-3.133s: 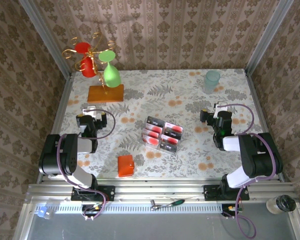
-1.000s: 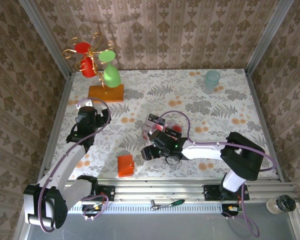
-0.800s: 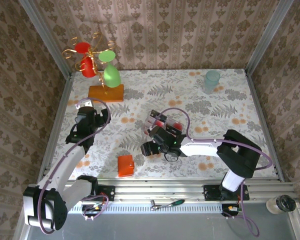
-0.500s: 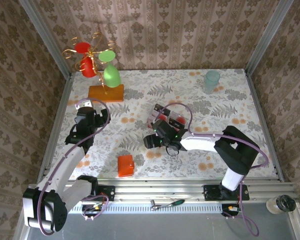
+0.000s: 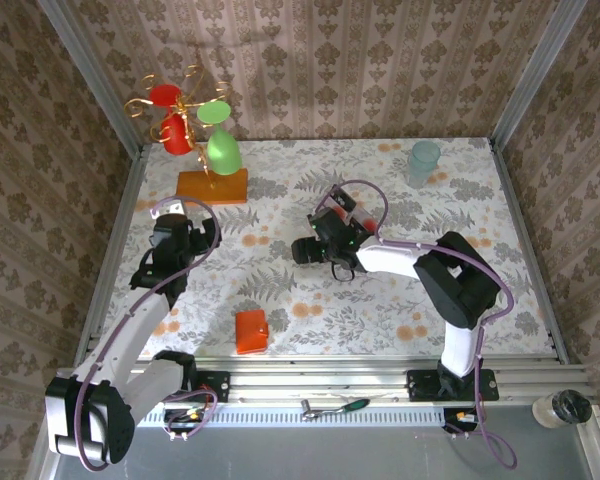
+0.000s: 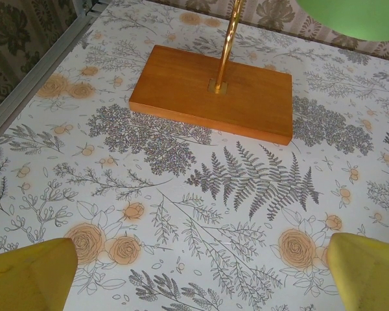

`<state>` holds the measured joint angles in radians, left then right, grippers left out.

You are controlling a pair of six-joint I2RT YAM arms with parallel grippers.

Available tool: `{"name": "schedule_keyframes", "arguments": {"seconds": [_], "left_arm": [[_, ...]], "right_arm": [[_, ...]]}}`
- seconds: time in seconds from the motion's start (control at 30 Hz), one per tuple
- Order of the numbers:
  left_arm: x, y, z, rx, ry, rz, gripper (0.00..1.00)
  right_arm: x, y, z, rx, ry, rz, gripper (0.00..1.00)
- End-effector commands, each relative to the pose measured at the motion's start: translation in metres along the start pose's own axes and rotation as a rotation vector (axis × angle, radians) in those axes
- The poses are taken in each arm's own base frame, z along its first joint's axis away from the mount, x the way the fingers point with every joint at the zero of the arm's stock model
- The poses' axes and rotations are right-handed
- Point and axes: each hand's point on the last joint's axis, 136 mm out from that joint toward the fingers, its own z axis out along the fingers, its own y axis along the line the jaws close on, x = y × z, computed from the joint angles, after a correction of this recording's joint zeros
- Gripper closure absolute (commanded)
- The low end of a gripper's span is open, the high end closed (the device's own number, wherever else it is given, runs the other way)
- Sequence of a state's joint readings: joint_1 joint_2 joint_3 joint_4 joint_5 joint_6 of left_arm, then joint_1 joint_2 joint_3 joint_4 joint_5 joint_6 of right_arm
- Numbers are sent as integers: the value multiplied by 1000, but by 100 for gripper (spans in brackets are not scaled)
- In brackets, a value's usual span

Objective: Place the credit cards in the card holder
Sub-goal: Move the storage box to the center of the table, then pick up the card holder from the bottom-center of the table.

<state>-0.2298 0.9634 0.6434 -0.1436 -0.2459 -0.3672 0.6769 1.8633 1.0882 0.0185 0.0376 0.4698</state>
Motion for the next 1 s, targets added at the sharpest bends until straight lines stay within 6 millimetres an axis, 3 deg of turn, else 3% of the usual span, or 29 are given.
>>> {"name": "schedule_keyframes", "arguments": {"seconds": [0.0, 0.1, 0.23, 0.4, 0.6, 0.77, 0.97], "left_arm": [[2, -5, -5, 27, 10, -13, 0], [3, -8, -6, 37, 18, -18, 0], [7, -10, -6, 47, 31, -20, 0], [16, -11, -5, 41, 65, -5, 0], [26, -11, -2, 39, 87, 4, 0], [26, -14, -1, 45, 88, 16, 0], [28, -17, 1, 45, 94, 31, 0]], "right_arm": [[-5, -5, 2, 6, 22, -33, 20], [-8, 6, -7, -47, 36, -50, 22], [0, 37, -33, -180, 70, -46, 25], [37, 73, -60, -293, 156, 7, 27], [89, 107, -81, -404, 240, 186, 33], [129, 124, -90, -439, 289, 285, 45], [153, 138, -94, -441, 309, 332, 55]]}}
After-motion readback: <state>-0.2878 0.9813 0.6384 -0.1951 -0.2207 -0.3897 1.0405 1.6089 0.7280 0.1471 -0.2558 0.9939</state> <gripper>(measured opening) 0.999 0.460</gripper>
